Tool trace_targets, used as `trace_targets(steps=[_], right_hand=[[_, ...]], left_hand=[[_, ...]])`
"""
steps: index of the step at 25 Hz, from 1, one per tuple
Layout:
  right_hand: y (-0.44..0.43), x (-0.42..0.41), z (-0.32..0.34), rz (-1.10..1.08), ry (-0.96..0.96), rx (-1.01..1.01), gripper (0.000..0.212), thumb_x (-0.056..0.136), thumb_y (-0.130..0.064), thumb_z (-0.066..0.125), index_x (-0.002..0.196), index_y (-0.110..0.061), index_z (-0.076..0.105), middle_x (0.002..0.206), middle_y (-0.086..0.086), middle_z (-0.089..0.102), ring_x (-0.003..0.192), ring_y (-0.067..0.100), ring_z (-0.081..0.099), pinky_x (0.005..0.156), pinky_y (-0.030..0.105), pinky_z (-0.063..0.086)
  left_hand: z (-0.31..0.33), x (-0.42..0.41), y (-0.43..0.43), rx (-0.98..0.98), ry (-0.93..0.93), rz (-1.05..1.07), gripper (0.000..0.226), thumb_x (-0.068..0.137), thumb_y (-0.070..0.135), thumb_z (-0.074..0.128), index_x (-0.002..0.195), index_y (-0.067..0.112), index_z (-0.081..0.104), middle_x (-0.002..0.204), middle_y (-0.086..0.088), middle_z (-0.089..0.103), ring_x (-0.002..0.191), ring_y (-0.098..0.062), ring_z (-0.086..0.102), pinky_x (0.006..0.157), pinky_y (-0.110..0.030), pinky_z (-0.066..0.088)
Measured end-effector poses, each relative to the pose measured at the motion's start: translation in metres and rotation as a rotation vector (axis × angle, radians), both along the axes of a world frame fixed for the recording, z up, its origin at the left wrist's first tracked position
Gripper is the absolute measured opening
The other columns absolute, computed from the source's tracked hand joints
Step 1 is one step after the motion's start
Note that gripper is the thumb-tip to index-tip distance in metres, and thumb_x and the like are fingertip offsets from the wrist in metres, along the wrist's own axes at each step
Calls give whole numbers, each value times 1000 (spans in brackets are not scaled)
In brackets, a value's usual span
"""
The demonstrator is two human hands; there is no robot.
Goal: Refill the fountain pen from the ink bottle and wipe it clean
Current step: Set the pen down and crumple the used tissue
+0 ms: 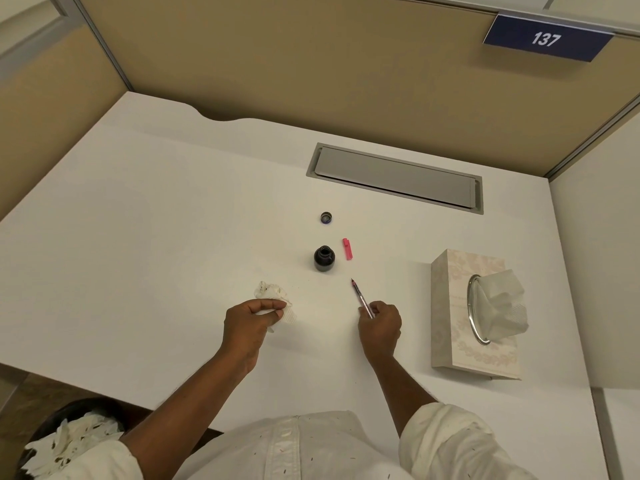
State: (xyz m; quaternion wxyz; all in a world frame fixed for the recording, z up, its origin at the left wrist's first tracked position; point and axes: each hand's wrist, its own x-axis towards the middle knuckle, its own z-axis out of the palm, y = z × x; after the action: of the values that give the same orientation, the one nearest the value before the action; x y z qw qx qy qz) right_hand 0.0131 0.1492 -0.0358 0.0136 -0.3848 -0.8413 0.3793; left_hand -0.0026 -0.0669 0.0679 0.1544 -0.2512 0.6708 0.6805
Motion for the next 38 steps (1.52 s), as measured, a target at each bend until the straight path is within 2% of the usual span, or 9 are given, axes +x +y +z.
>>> trace_targets(steps=[13, 20, 26, 28, 30, 32, 34, 36, 38], right_hand=[[1, 3, 2, 2, 19, -23, 25, 79, -20, 71, 98, -4, 67, 97, 12, 63, 94, 30, 59, 84, 46, 49], [1, 3, 4, 4, 14, -43, 28, 78, -21, 72, 100, -4, 67, 98, 12, 63, 95, 30, 59, 84, 45, 49], [2, 5, 2, 10, 32, -53, 31, 75, -24, 75, 98, -4, 67, 96, 10, 63, 94, 28, 59, 85, 44, 49], [2, 7, 2, -9, 83, -73, 33, 75, -24, 77, 98, -2, 67, 96, 12, 64, 95, 29, 59, 86, 45, 49], [0, 9, 6, -78, 198, -88, 33, 76, -22, 77, 99, 0, 66, 98, 14, 66, 97, 30, 61, 88, 47, 50], [-1, 13, 14, -154, 342, -52, 27, 77, -20, 76, 95, -2, 66, 96, 12, 67, 95, 28, 62, 87, 48, 52], [-2, 16, 23, -171, 463, -1, 20, 80, -18, 73, 93, -6, 66, 94, 8, 67, 92, 26, 62, 85, 45, 52], [-2, 18, 35, -152, 548, 36, 14, 82, -16, 70, 93, -8, 66, 93, 5, 66, 92, 25, 61, 83, 40, 51], [-6, 22, 48, -114, 610, 53, 9, 84, -12, 67, 92, -8, 66, 92, 4, 65, 90, 23, 61, 81, 37, 51]], left_hand=[[1, 0, 3, -5, -1, -12, 24, 72, -7, 68, 69, 16, 73, 87, -1, 71, 104, -25, 62, 97, -44, 46], [1, 0, 3, -8, -6, -15, 22, 72, -7, 68, 71, 14, 73, 91, -5, 71, 106, -25, 62, 100, -44, 45], [1, 1, 4, -11, -2, -20, 22, 72, -7, 68, 70, 15, 73, 89, -3, 71, 104, -25, 62, 95, -41, 46], [2, 1, 4, -13, -2, -24, 22, 72, -7, 68, 69, 15, 73, 90, -4, 71, 103, -25, 62, 95, -42, 46], [4, 0, 5, -13, -2, -29, 26, 71, -9, 68, 63, 16, 73, 85, -5, 71, 100, -25, 62, 89, -42, 48], [5, 1, 5, -17, 5, -30, 34, 70, -12, 66, 53, 17, 70, 78, -6, 68, 95, -28, 61, 82, -42, 47], [8, 2, 6, -15, 9, -29, 36, 69, -12, 68, 48, 17, 66, 75, -7, 65, 91, -29, 61, 82, -43, 48], [10, 4, 8, -4, 21, -30, 36, 68, -11, 70, 48, 17, 59, 75, -8, 62, 88, -29, 60, 80, -42, 47], [14, 8, 10, -21, 43, -40, 35, 69, -8, 71, 56, 17, 50, 82, -11, 59, 85, -30, 59, 76, -43, 47]])
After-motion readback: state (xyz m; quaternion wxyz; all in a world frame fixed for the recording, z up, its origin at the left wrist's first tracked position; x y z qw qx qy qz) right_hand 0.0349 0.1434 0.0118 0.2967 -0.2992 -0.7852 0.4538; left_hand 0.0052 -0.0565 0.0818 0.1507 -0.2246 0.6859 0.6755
